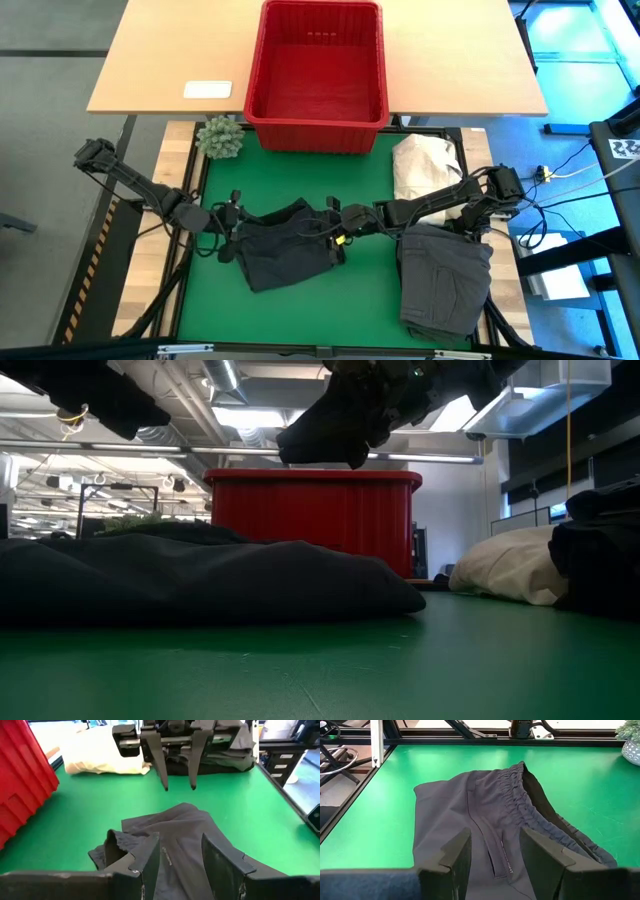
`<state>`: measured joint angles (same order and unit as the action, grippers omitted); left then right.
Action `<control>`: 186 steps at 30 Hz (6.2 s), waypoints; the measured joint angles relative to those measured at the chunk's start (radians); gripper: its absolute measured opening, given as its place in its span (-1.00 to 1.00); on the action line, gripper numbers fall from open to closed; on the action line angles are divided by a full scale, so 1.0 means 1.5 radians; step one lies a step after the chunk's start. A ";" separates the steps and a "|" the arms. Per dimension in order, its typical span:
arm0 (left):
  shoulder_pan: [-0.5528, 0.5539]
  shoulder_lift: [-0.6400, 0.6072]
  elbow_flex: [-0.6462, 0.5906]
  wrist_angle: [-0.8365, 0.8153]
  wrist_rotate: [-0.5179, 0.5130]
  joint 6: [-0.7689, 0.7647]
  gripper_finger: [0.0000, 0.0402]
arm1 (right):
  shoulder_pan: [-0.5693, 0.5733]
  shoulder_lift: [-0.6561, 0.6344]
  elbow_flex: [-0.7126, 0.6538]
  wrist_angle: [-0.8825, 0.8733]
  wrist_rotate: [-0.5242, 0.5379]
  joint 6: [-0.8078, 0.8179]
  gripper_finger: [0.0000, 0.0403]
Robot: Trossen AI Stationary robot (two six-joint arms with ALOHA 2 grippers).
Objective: Fold laundry
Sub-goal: Fold the gray short, then put the gray folded shorts into the red bin
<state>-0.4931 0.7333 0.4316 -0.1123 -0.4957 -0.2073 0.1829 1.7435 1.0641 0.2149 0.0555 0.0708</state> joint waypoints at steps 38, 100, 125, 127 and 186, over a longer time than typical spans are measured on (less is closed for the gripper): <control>-0.001 0.231 0.000 0.159 0.102 -0.105 -0.31 | 0.001 0.000 0.000 0.000 -0.002 0.002 -0.18; -0.124 0.361 0.086 0.007 0.220 -0.160 0.05 | 0.097 0.083 0.000 -0.039 -0.062 -0.220 0.43; -0.184 0.477 0.086 -0.005 0.151 -0.128 0.05 | 0.131 0.102 0.000 -0.095 0.028 -0.279 0.44; -0.184 0.484 0.086 -0.003 0.155 -0.133 0.05 | 0.131 0.102 0.000 -0.100 0.029 -0.279 0.44; -0.230 0.512 0.235 -0.252 0.146 -0.138 0.05 | 0.163 0.101 0.045 -0.240 0.113 -0.281 0.44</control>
<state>-0.8384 1.5018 0.7848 -0.4902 -0.2774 -0.4149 0.4276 1.8957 1.1320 -0.1448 0.2250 -0.3513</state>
